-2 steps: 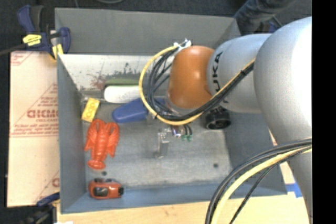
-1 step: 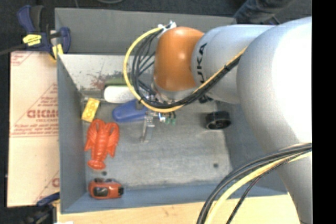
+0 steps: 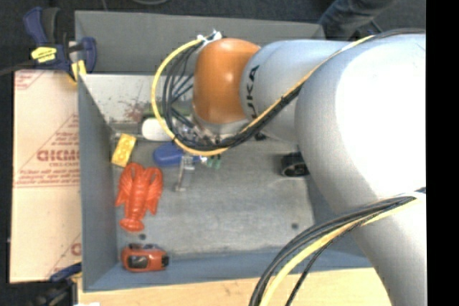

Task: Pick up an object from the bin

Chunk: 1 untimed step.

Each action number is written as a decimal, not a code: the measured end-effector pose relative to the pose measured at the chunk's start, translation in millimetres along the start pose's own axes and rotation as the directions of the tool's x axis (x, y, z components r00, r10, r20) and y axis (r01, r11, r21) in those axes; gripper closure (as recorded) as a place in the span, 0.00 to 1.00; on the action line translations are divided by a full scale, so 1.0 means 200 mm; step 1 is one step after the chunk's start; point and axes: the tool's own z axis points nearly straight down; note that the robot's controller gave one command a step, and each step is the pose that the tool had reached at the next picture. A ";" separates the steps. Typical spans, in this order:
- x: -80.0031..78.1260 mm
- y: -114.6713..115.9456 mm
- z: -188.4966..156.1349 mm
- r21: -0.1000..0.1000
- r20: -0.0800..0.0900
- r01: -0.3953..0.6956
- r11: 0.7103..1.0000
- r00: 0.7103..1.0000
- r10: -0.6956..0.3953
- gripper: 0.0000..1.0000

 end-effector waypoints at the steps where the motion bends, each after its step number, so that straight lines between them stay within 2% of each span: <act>1: -0.04 -0.06 0.00 0.003 -0.008 -0.071 0.997 0.997 0.071 1.00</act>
Offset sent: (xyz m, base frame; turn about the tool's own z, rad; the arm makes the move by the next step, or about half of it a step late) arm 0.0000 0.0000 0.0000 0.0000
